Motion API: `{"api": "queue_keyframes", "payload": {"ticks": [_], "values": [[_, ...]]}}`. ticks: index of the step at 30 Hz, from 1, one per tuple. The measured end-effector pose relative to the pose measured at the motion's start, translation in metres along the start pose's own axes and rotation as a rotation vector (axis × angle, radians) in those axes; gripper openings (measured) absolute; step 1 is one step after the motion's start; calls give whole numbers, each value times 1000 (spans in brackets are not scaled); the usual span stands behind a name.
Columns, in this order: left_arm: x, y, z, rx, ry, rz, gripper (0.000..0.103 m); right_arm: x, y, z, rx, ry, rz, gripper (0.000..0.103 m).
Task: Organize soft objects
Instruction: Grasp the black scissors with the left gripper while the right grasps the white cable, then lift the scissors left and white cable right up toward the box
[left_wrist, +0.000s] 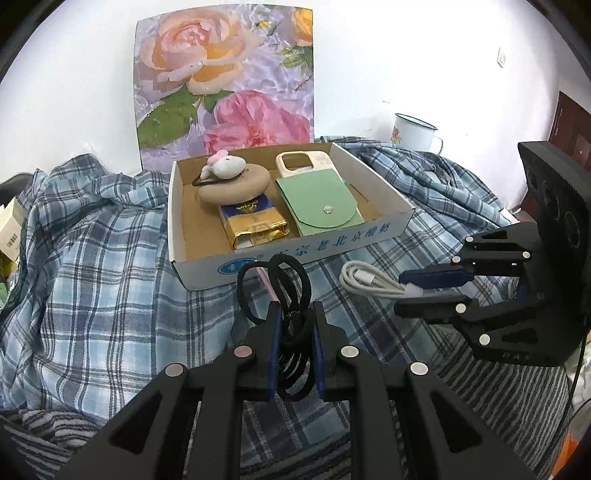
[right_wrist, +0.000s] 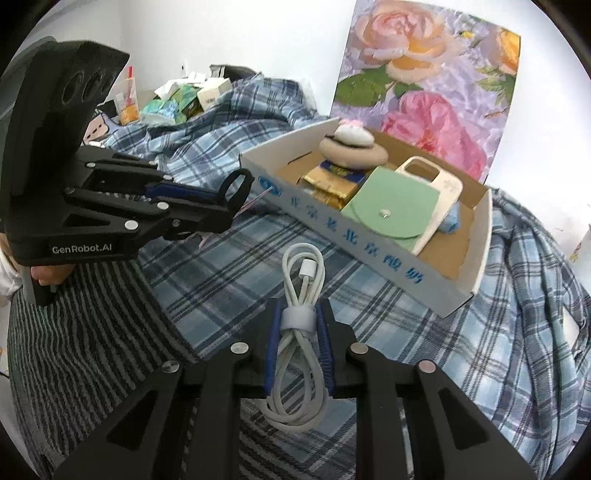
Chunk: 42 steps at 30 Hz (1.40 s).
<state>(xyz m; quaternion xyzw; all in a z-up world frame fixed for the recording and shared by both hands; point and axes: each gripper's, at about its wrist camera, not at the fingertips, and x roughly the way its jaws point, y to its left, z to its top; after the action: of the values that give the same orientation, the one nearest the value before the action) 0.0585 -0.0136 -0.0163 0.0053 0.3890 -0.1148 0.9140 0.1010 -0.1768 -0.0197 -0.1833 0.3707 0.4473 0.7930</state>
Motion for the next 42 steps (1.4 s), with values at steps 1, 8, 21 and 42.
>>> {"api": "queue_keyframes", "payload": {"ticks": [1,8,21,42], "values": [[-1,0,0,-3,-6,3,16,-1,-1,0,1,-9,-3,19],[-6,3,2,-12,-26,26,16,-11,-2,2,18,-88,5,19],[-29,4,15,-7,-117,89,16,-38,-2,14,67,-250,-28,19],[-110,3,55,12,-341,167,16,-116,14,70,-4,-511,-164,19]]}}
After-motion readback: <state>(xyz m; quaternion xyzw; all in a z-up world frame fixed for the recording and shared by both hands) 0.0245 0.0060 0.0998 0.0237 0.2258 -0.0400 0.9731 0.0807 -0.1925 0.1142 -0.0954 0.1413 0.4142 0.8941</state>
